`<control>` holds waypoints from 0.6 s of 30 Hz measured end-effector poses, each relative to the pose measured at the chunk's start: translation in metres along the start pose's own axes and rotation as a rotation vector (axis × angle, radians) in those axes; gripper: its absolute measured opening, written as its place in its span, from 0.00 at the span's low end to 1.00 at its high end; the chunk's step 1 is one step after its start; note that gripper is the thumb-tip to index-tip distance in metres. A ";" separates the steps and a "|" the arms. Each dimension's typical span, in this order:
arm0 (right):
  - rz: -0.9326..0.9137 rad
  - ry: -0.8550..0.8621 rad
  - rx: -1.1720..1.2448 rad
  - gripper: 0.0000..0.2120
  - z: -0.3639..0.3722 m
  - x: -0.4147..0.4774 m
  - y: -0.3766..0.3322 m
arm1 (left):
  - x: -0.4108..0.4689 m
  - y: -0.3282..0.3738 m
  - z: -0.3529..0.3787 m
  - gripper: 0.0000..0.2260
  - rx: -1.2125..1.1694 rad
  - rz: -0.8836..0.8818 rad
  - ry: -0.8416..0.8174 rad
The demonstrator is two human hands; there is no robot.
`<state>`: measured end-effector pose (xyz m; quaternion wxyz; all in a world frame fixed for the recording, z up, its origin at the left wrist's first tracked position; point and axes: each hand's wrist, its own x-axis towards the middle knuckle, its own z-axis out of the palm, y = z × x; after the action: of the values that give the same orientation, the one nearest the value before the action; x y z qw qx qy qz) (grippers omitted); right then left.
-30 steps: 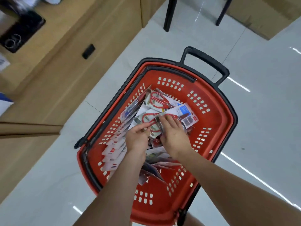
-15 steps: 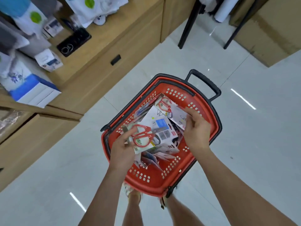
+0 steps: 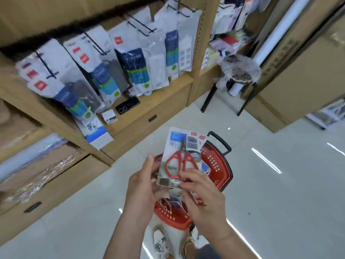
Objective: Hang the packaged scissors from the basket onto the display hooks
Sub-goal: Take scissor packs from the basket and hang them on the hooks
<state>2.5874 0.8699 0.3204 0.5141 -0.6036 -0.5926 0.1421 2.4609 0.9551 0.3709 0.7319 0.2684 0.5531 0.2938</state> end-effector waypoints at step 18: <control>0.670 0.074 0.810 0.34 -0.098 0.172 -0.094 | -0.084 0.068 0.077 0.28 0.022 0.387 0.145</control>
<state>2.6545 0.9521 0.5116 0.6533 -0.5174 -0.2460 0.4950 2.5082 0.9356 0.4935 0.6172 0.3557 0.5456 0.4415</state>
